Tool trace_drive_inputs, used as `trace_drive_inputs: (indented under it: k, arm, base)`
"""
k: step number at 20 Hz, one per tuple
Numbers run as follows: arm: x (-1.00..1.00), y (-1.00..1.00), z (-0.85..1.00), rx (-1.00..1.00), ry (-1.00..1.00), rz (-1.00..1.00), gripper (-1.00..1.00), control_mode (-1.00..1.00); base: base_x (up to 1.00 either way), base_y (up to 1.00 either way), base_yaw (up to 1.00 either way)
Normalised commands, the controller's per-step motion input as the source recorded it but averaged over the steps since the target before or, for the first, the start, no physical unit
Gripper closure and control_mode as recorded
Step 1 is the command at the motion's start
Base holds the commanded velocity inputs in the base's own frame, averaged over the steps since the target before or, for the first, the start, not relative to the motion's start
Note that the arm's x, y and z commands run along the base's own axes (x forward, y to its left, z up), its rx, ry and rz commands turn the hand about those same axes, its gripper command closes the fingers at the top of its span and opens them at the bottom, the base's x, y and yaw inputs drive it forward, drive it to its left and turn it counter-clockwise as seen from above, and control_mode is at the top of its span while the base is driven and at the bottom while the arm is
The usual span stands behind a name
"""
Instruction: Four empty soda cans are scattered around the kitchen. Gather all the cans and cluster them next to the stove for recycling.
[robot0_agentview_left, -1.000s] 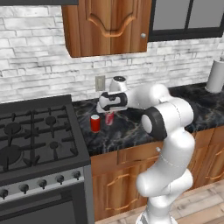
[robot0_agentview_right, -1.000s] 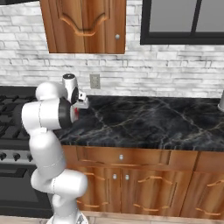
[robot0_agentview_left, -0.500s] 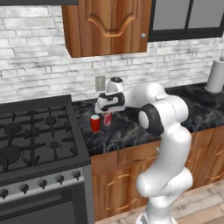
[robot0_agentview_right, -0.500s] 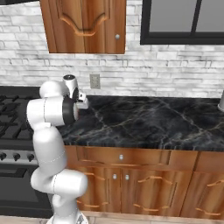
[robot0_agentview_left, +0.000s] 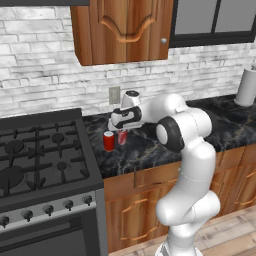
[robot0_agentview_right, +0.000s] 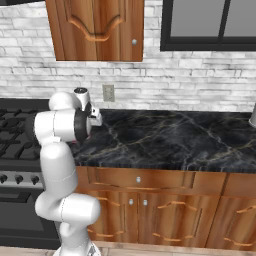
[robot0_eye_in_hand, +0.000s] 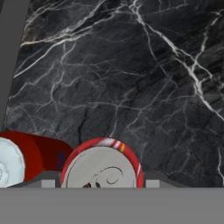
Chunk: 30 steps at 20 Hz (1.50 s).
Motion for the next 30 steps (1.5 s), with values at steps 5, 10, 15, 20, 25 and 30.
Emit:
trace_drive_inputs:
  k: [5, 10, 15, 20, 25, 30]
  arm:
    - [0.1, 0.0, -0.15, 0.0, 0.0, 0.0, 1.0, -1.0]
    - [0.07, 0.0, -0.17, 0.0, 0.0, 0.0, 1.0, -1.0]
    - [0.08, 0.01, -0.18, 0.0, 0.01, 0.0, 1.0, -1.0]
    - [0.07, 0.03, -0.17, 0.0, 0.0, 0.0, 1.0, -1.0]
    - [0.0, 0.03, -0.21, 0.0, 0.01, 0.0, -1.0, -1.0]
    - [0.0, 0.0, -0.03, 0.0, 0.0, 0.0, -1.0, -1.0]
  base:
    - [0.0, 0.0, 0.0]
    - [0.0, 0.0, 0.0]
    - [0.0, 0.0, 0.0]
    - [0.0, 0.0, 0.0]
    - [0.0, 0.0, 0.0]
    - [0.0, 0.0, 0.0]
